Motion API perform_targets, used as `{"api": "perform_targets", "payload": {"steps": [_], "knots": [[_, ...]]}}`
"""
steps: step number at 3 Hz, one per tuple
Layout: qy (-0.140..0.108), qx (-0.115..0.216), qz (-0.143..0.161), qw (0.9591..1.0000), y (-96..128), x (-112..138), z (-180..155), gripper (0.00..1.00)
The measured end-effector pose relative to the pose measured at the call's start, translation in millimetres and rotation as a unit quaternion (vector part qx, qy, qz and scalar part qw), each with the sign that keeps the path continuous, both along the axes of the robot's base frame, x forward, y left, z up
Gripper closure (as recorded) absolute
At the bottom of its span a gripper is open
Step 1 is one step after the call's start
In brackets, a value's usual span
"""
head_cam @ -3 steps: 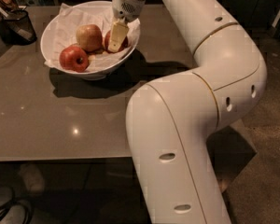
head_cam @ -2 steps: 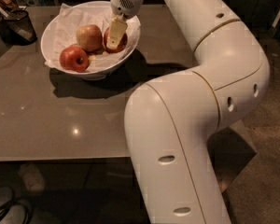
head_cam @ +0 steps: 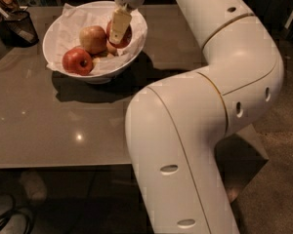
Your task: Pick apple from white bowl
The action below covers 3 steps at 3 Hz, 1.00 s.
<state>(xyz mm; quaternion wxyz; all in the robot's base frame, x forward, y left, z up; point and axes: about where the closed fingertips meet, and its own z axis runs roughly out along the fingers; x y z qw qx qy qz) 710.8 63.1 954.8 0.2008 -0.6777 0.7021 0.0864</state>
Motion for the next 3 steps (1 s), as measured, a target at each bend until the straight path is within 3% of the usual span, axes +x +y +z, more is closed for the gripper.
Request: {"api": "perform_targets", "payload": {"steps": [1,3], "knots": [[-0.026,-0.004,0.01,0.9996,3,-9,31,1.0],[-0.054,-0.008,0.024,0.9982,13,-21,65,1.0]]}}
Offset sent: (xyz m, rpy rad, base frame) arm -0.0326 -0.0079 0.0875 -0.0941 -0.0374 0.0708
